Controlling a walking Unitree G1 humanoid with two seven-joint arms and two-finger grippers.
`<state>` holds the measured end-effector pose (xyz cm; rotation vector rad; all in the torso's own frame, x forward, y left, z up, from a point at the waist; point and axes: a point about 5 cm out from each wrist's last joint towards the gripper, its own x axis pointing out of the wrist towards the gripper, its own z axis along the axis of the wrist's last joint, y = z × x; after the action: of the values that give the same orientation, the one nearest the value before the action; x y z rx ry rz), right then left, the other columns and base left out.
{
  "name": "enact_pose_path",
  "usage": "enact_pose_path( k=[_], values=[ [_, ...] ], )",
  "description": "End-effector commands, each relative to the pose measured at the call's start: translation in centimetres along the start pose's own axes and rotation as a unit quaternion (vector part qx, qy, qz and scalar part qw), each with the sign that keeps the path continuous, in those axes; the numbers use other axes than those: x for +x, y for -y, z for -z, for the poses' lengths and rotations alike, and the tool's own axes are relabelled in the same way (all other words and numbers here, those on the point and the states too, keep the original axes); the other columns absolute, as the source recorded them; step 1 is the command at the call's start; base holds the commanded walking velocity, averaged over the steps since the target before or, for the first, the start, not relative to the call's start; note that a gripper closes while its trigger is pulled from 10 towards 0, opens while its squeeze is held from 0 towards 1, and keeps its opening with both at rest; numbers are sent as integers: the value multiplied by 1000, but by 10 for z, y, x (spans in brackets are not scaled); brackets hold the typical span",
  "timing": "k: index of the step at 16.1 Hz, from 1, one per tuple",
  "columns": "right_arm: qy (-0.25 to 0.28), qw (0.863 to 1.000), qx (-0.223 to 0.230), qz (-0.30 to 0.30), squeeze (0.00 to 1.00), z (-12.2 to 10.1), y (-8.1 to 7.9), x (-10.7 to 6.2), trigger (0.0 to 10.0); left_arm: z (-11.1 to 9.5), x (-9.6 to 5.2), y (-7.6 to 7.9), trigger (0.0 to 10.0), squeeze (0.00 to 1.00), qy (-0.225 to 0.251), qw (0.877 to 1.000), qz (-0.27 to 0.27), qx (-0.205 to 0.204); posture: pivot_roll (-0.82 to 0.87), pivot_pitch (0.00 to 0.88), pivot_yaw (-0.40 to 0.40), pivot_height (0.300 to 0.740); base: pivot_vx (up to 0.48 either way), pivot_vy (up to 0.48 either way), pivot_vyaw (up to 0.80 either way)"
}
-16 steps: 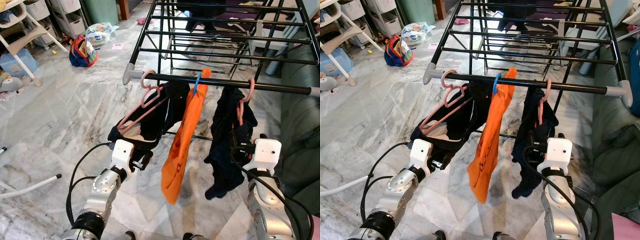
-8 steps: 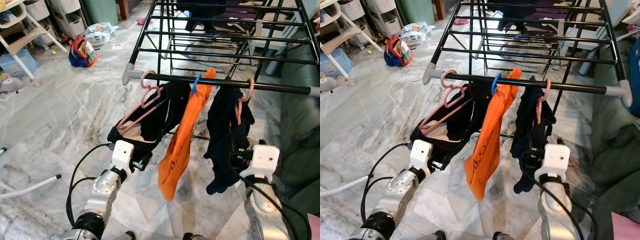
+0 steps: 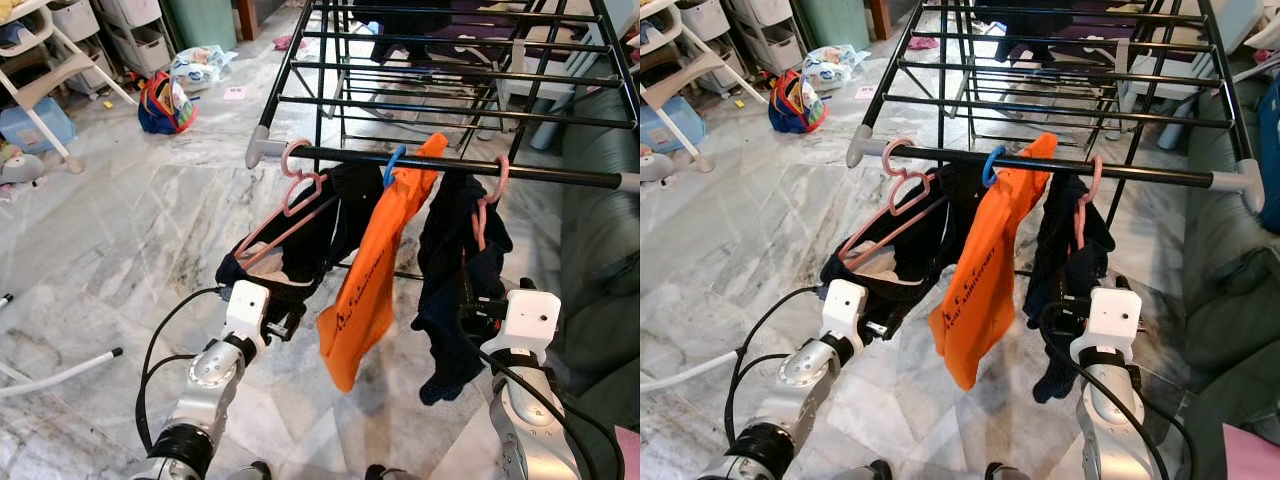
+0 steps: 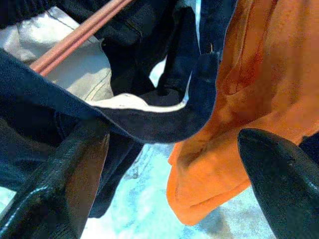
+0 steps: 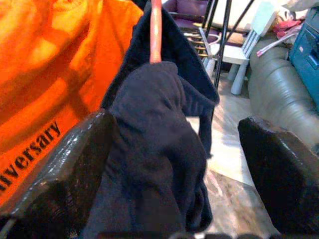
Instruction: Hang hanger
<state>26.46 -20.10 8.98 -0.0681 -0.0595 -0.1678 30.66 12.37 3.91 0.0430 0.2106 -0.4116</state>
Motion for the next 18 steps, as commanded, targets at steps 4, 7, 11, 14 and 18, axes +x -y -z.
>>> enact_pose_path(
  k=[4, 7, 11, 14, 18],
  values=[
    [-4, 1000, 2, 2, 0, 1, 0, -2, 10000, 8, -3, -3, 10000, 0, -19, 1000, -7, -4, -78, 146, 48, 740, -310, 0, 0],
    [-6, 1000, 1, 3, 0, 1, 1, -3, 10000, 9, -3, -3, 10000, 0, -22, 1000, -6, -2, -82, 144, 47, 740, -335, 0, 0],
    [-8, 1000, -1, 3, 0, 2, 1, -4, 10000, 8, -3, -4, 10000, 0, -21, 1000, -3, -1, -85, 141, 45, 740, -239, 0, 0],
    [-9, 1000, -2, 2, 0, 2, 1, -4, 10000, 5, -2, -9, 10000, 0, -14, 1000, -7, -11, -86, 143, 43, 740, 0, 0, 0],
    [-15, 1000, 1, 4, 0, 6, -1, -5, 10000, 9, -3, -10, 10000, 0, -24, 999, -11, -23, -85, 144, 45, 740, 0, 177, 0]
  ],
)
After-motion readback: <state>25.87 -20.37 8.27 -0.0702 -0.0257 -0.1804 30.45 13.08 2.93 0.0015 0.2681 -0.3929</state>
